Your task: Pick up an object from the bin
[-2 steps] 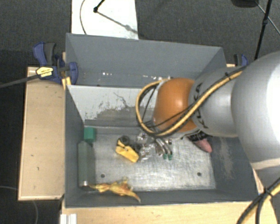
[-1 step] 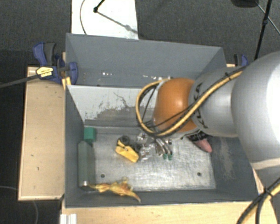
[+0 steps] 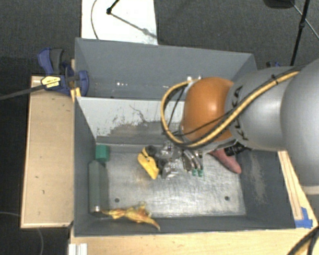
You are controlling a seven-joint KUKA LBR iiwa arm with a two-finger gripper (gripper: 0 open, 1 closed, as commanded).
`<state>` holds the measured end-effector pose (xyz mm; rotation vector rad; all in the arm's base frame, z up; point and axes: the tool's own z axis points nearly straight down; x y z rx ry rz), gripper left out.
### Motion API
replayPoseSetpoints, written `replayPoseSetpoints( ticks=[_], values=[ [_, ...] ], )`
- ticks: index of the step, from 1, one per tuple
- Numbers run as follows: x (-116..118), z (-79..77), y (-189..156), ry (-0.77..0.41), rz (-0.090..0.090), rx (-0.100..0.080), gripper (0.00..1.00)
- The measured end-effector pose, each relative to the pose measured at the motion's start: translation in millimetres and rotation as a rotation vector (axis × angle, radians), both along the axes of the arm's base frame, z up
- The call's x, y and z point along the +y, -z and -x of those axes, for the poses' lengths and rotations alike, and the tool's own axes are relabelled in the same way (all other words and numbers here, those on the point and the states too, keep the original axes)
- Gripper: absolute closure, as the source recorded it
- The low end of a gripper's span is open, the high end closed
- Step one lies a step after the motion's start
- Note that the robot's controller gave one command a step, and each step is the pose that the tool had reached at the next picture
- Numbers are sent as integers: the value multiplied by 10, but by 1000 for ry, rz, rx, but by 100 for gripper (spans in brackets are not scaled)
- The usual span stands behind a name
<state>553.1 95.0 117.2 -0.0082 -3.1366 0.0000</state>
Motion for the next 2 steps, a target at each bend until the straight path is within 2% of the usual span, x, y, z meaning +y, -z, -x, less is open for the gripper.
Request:
replayPoseSetpoints(
  ticks=[1,2],
  values=[
    [-1,-25,-597,4,-1,-7,100],
    [-7,-31,-901,3,-2,-11,100]
  ],
)
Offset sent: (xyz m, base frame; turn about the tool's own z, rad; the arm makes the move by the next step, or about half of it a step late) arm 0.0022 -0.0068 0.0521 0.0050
